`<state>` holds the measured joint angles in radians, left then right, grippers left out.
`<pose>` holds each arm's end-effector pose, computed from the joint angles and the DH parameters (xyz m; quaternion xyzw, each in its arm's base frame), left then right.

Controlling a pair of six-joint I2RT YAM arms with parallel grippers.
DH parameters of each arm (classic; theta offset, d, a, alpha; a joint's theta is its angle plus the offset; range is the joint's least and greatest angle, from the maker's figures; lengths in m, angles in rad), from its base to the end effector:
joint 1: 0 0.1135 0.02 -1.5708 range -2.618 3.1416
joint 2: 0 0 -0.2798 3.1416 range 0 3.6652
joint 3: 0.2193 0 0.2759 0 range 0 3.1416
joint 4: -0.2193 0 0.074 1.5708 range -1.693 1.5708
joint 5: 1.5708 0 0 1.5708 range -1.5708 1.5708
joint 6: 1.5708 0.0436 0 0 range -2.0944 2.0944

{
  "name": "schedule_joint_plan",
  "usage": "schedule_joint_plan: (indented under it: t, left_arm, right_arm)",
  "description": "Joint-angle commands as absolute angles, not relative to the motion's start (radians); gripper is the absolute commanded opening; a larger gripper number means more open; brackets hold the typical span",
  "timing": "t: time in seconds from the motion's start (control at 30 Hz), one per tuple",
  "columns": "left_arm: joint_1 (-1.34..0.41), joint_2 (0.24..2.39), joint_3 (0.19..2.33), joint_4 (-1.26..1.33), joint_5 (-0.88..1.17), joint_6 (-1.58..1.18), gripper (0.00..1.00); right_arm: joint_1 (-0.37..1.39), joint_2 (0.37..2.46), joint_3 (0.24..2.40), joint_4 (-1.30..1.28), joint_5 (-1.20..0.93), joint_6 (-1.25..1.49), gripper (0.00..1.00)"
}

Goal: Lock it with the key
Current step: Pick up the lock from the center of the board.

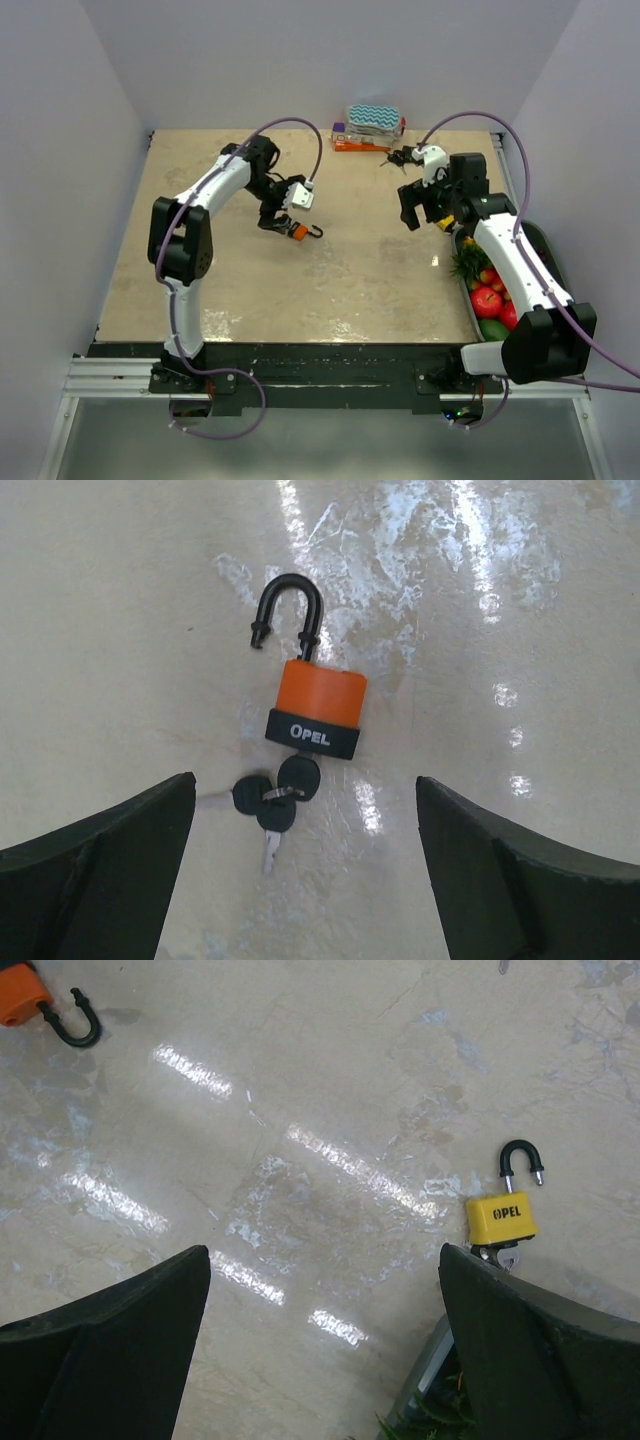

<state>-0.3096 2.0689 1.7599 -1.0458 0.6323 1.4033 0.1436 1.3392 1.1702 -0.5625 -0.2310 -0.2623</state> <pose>0.4225 -0.1622 0.2280 0.7359 0.5937 -0.2108 0.2482 0.3133 0.0554 0.3219 -0.2288 0.8791 0.0810 0.4103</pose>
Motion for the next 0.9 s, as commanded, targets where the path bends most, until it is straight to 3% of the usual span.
schedule_joint_plan:
  t: [0.0,0.27,0.73,0.87]
  left_arm:
    - [-0.327,2.144,1.865,-1.158,0.719,1.640,0.95]
    - [-0.364,2.224,1.878,-1.218,0.655,1.749,0.91]
    - [-0.380,2.312,1.905,-1.166,0.617,1.709,0.89]
    - [-0.388,2.325,1.905,-1.175,0.588,1.712,0.84]
  right_arm:
    - [0.143,1.336,1.169,-0.560,-0.253,-0.287,0.99]
    - [0.141,1.350,1.164,-0.554,-0.229,-0.293,0.99]
    - [0.143,1.344,1.167,-0.563,-0.218,-0.298,0.99]
    - [0.141,1.336,1.160,-0.569,-0.222,-0.299,0.99]
